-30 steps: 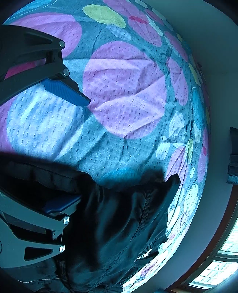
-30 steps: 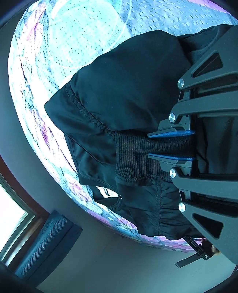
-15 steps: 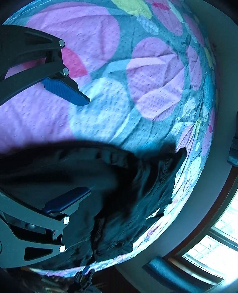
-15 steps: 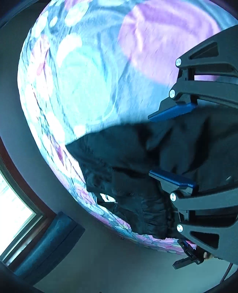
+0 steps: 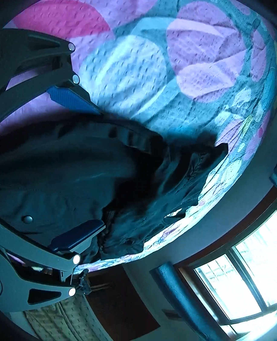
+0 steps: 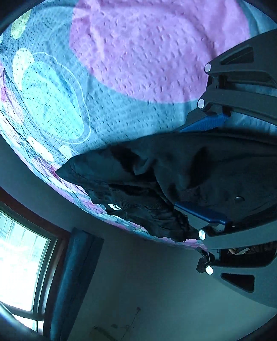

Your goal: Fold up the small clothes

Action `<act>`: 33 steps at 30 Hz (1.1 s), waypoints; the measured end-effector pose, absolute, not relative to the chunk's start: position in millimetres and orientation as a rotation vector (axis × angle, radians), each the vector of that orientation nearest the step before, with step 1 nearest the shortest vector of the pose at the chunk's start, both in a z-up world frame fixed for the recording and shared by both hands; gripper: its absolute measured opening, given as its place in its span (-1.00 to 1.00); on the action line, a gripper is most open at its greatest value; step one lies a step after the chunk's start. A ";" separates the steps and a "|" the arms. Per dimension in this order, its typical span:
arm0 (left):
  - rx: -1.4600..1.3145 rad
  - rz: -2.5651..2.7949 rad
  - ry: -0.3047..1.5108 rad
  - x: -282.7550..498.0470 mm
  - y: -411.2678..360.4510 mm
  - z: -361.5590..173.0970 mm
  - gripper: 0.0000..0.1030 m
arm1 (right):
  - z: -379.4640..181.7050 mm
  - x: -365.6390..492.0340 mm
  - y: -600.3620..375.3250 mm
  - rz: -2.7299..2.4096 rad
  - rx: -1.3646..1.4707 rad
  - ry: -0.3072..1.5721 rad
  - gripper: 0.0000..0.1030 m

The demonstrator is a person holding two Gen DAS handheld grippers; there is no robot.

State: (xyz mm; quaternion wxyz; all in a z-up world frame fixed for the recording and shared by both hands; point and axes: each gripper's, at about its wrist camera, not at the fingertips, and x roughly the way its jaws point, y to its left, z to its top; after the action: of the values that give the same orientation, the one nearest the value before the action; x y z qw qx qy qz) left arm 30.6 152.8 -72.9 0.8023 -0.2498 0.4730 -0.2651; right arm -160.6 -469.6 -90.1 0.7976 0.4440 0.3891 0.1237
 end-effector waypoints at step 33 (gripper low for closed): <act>-0.391 -0.887 1.103 -107.0 111.9 -68.9 0.82 | -86.9 -247.7 -414.7 0.633 0.955 0.942 0.37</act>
State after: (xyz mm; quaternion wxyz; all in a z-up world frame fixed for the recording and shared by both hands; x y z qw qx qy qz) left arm -107.0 111.9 -68.9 0.7425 -0.1786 0.5031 -0.4046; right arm -247.7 -414.7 -86.9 0.7374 0.4350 0.4289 0.2884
